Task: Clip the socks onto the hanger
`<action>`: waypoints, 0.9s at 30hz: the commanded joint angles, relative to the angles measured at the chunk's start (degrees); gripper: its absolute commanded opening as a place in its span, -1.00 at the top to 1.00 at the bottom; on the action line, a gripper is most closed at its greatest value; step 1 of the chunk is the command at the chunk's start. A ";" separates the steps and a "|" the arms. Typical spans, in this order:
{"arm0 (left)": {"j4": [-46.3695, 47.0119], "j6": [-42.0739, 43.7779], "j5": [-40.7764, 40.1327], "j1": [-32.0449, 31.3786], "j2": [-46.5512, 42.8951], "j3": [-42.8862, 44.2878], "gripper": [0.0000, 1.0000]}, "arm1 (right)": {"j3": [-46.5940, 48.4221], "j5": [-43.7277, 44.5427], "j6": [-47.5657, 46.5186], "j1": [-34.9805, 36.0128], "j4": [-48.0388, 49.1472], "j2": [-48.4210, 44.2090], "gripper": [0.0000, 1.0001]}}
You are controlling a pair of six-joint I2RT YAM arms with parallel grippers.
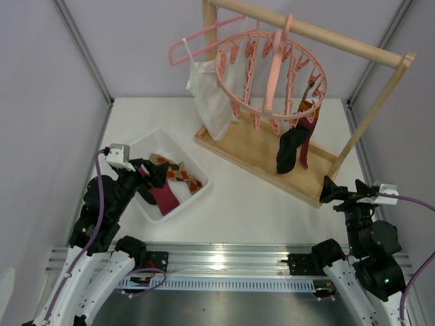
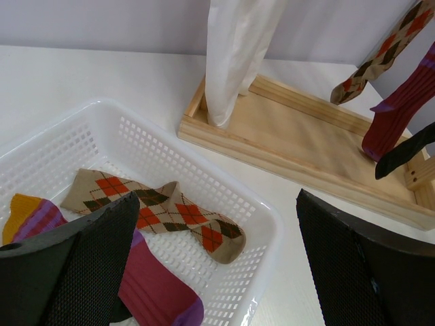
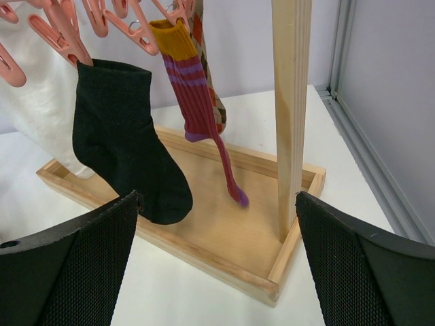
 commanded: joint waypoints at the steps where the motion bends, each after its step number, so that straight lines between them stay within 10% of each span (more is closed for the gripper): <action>1: 1.70 -0.60 1.38 0.76 -0.14 -0.49 -0.99 | 0.13 -0.19 -0.63 -0.09 1.45 -0.37 -0.99; 27: 1.70 -0.51 1.82 0.76 0.30 -0.32 -0.99 | -0.05 -0.36 -0.80 -0.09 1.54 -0.46 -0.99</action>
